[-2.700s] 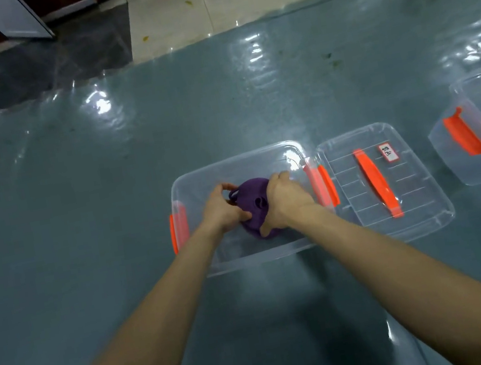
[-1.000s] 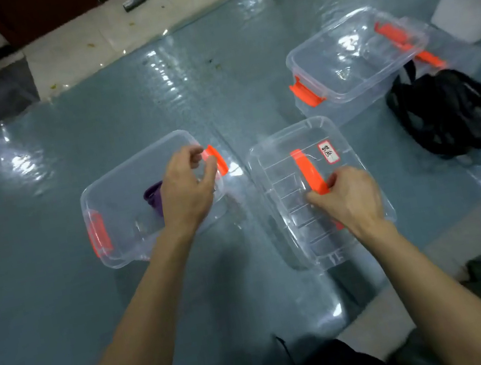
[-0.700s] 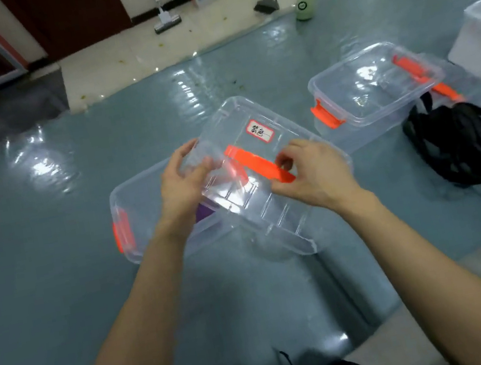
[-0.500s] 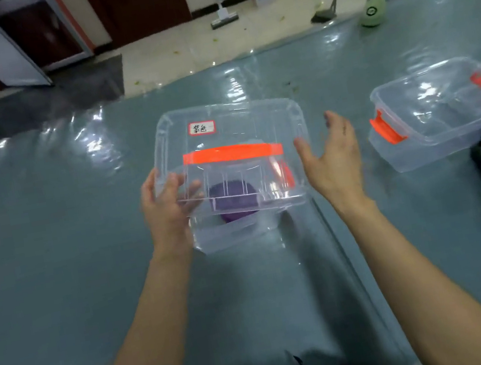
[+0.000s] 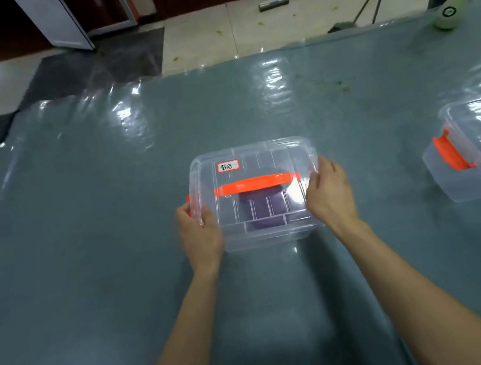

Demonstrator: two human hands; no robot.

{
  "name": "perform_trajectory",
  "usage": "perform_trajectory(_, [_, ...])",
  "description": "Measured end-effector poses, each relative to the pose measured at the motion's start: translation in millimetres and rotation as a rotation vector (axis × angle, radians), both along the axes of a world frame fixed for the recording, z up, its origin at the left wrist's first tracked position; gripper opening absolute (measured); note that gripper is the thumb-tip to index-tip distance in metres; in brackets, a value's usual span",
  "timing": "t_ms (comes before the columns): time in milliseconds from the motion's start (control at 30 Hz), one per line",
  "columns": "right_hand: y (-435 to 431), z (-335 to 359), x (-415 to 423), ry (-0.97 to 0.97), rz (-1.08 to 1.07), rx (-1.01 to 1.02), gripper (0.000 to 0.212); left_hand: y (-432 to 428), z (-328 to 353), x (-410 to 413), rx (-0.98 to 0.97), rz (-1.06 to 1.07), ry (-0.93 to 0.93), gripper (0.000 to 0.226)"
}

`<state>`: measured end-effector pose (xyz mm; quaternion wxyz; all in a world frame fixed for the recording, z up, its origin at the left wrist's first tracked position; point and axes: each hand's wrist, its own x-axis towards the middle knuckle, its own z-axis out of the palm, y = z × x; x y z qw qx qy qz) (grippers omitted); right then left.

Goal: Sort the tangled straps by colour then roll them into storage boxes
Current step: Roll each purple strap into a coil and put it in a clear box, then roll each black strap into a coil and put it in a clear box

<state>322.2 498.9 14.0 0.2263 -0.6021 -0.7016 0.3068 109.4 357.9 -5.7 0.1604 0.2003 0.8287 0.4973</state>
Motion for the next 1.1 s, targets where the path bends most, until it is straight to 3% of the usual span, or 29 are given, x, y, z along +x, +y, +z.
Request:
perform_trajectory(267, [-12.7,-18.0,14.9,0.155,-0.046,-0.091,0.061,-9.9,-17.1,1.4,0.044,0.096,-0.201,0.068])
perform_trajectory(367, [-13.1,-21.1,14.6,0.285,-0.212,-0.227,0.071,-10.8,-24.7,1.6,0.071,0.111,-0.215,0.057])
perform_trajectory(433, [-14.8,-18.7,13.3,0.348,-0.262,-0.226,0.057,-9.0,-21.4,4.9,0.100,0.120,-0.166,0.045])
perform_trajectory(500, [-20.5,-12.5,11.7,0.388,-0.264,-0.091,0.046,-7.9,-13.0,9.3,0.124,0.149,-0.052,0.049])
perform_trajectory(633, [-27.1,-8.0,10.5,0.258,-0.151,0.168,0.049,-6.3,-4.1,15.8,0.112,0.153,0.166,0.043])
perform_trajectory(933, [-31.4,4.7,10.7,0.122,0.008,0.200,0.050,-6.8,5.5,23.0,0.017,0.081,0.331,0.025])
perform_trajectory(1100, [-34.1,30.9,24.9,-0.171,0.174,0.168,0.043,-20.9,27.0,10.0,-0.241,-0.178,0.446,0.038])
